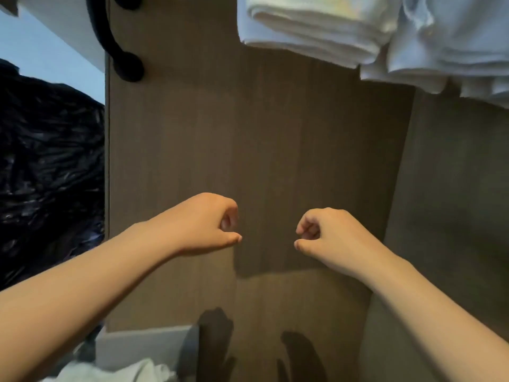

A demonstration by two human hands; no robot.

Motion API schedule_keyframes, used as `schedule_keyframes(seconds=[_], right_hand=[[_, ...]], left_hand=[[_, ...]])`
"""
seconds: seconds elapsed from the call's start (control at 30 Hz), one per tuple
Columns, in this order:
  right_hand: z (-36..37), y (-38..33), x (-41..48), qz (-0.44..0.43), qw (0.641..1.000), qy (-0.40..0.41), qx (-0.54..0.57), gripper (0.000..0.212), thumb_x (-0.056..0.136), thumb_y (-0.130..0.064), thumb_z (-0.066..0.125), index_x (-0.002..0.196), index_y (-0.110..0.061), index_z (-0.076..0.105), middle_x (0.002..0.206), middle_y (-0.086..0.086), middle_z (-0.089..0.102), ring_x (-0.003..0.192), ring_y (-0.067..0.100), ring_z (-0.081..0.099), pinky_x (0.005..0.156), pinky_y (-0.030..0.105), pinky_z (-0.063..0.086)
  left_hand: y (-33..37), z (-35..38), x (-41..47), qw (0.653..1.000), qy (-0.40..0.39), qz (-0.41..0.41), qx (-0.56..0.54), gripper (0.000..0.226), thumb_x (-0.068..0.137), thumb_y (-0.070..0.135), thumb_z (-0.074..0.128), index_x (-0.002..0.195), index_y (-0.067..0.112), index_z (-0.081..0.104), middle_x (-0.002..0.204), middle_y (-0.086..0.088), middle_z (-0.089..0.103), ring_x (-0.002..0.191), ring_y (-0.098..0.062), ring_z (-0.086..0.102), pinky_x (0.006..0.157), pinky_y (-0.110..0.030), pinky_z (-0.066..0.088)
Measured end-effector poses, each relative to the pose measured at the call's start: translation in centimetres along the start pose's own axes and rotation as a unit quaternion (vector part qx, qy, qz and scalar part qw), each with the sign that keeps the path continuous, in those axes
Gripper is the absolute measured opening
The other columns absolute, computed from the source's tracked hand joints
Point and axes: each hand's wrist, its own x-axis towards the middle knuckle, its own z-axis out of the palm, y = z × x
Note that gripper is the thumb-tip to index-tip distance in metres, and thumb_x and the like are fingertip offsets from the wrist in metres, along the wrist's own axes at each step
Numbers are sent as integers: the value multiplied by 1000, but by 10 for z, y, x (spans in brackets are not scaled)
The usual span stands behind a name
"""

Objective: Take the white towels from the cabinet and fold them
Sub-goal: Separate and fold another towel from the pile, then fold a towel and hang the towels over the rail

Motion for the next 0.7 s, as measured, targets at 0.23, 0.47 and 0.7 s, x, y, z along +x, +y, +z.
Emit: schedule_keyframes(seconds=[0.23,0.47,0.7], right_hand=[[75,22,-53,-33,992,-119,14,13,86,-36,69,93,-31,58,91,-12,60,89,11,60,79,28,50],[155,41,-99,-84,969,-234,12,12,90,-34,64,98,-30,56,93,-8,60,87,11,58,68,24,43],[218,21,-131,-118,943,-312,21,14,89,-32,64,101,-26,59,93,-7,61,86,13,60,76,31,55]], left_hand=[[21,83,-66,990,-119,-65,42,32,90,42,61,114,22,61,110,6,64,102,-13,60,86,-27,49],[25,157,-134,960,-221,-164,46,31,90,40,60,115,21,60,112,4,63,101,-15,59,85,-29,49],[3,193,-202,936,-254,-241,32,33,90,41,60,119,24,58,114,6,62,103,-13,58,85,-24,46]])
